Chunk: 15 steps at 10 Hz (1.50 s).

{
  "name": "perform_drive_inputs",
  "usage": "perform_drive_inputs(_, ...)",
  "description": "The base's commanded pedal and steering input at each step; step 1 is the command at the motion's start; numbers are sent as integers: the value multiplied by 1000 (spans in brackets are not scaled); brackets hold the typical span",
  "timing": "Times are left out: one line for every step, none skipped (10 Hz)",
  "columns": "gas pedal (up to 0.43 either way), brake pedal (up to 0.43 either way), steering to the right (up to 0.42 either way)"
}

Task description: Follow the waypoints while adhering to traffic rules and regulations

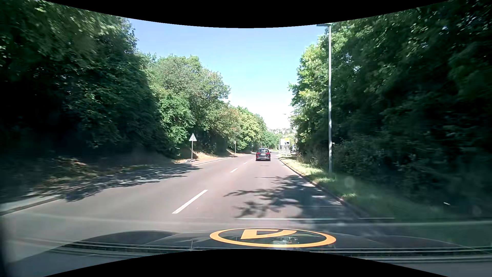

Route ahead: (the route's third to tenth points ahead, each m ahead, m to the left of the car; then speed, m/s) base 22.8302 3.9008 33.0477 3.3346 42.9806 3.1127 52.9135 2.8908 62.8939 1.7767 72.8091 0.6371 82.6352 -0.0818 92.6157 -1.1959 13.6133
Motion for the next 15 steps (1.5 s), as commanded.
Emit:
perform_drive_inputs(87,0,6)
perform_drive_inputs(87,0,6)
perform_drive_inputs(87,0,6)
perform_drive_inputs(87,0,7)
perform_drive_inputs(79,0,7)
perform_drive_inputs(79,0,7)
perform_drive_inputs(79,0,7)
perform_drive_inputs(79,0,7)
perform_drive_inputs(79,0,7)
perform_drive_inputs(79,0,7)
perform_drive_inputs(79,0,7)
perform_drive_inputs(79,0,7)
perform_drive_inputs(59,0,7)
perform_drive_inputs(59,0,7)
perform_drive_inputs(20,0,7)
